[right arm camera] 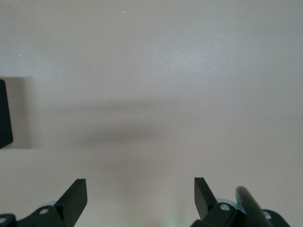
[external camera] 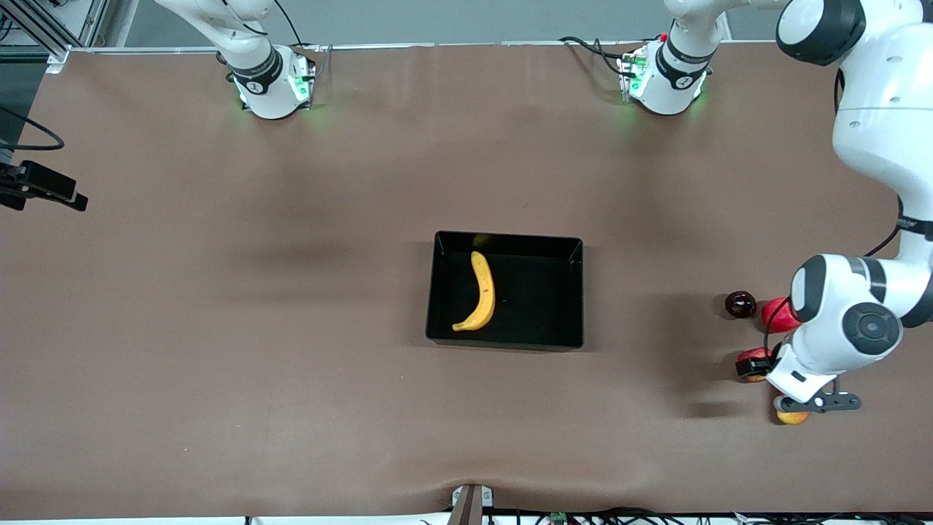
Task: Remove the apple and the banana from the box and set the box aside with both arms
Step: 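Lower the apple beside the mango and open the left gripper, then move the left gripper back to the tray and grasp the banana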
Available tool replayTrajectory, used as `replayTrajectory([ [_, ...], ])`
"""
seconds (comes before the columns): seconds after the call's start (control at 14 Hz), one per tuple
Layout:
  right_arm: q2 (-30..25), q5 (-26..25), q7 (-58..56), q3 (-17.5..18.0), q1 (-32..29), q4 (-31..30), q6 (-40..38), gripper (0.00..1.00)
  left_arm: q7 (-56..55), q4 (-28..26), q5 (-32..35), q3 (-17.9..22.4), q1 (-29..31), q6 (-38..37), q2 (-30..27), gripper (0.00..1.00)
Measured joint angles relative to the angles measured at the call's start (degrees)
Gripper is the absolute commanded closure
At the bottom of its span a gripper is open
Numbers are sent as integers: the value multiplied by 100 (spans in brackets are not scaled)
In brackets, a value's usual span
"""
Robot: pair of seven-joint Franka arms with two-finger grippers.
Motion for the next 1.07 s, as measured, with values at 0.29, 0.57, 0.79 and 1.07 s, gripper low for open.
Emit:
replayTrajectory([
  [0.29,0,-4,0,-18,-5,0,9,0,1,-17,-312,-673,-10,-664,-423,0],
  [0.57,0,-4,0,-30,-8,0,9,0,-639,-159,-532,-1472,-209,-1117,-569,0],
  [0.79,0,-4,0,-35,-10,0,9,0,-1944,-190,-532,-1765,-929,-1434,-620,0],
  [1.07,0,-4,0,-41,-11,0,4,0,-3500,-294,-232,-1707,-2386,-1445,-565,0],
])
